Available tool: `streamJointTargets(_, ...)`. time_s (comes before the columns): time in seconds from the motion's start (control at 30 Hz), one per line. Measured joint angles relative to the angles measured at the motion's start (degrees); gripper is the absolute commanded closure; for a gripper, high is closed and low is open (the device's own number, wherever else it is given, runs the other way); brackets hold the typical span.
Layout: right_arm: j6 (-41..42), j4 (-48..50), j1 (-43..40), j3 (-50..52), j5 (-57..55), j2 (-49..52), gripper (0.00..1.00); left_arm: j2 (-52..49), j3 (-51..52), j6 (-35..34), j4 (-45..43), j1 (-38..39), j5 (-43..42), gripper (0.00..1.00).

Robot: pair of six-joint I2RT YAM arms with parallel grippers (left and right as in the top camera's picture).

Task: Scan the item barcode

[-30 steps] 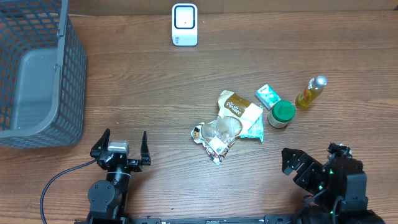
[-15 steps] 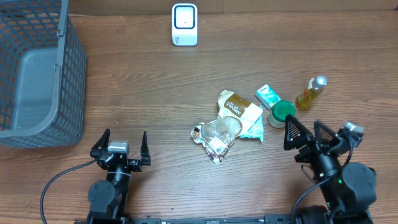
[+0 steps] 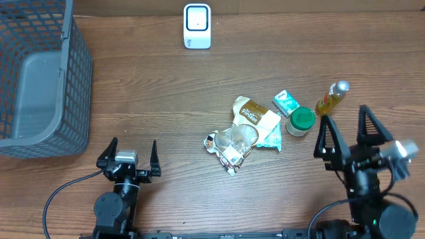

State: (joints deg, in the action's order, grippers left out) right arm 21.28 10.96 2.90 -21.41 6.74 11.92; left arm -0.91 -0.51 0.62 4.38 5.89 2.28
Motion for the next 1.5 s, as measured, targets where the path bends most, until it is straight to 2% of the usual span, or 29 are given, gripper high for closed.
streamJointTargets(0.27,-1.90,28.15,-0.24,16.87,0.76,-11.32,0.00,0.00,0.00,0.00,0.00,0.00,0.00,0.00)
streamJointTargets(0.37,-2.69,30.05,-0.24,20.33,0.52,-11.34,0.00,0.00,0.00,0.02,0.00,0.00,0.00,0.00)
streamJointTargets(0.5,-4.07,27.15,-0.24,20.39,-0.24,-11.34,0.00,0.00,0.00,0.00,-0.02,0.00,0.00,0.00)
streamJointTargets(0.73,-5.57,15.87,-0.24,20.39,-1.25,-11.34,0.00,0.00,0.00,0.02,0.00,0.00,0.00,0.00)
streamJointTargets(1.13,-6.32,-15.21,-0.24,20.39,-1.46,-11.28,0.00,0.00,0.00,0.02,0.00,0.00,0.00,0.00)
streamJointTargets(1.5,-13.40,-15.76,-0.24,20.39,-1.68,-11.23,0.00,0.00,0.00,0.02,0.00,0.00,0.00,0.00)
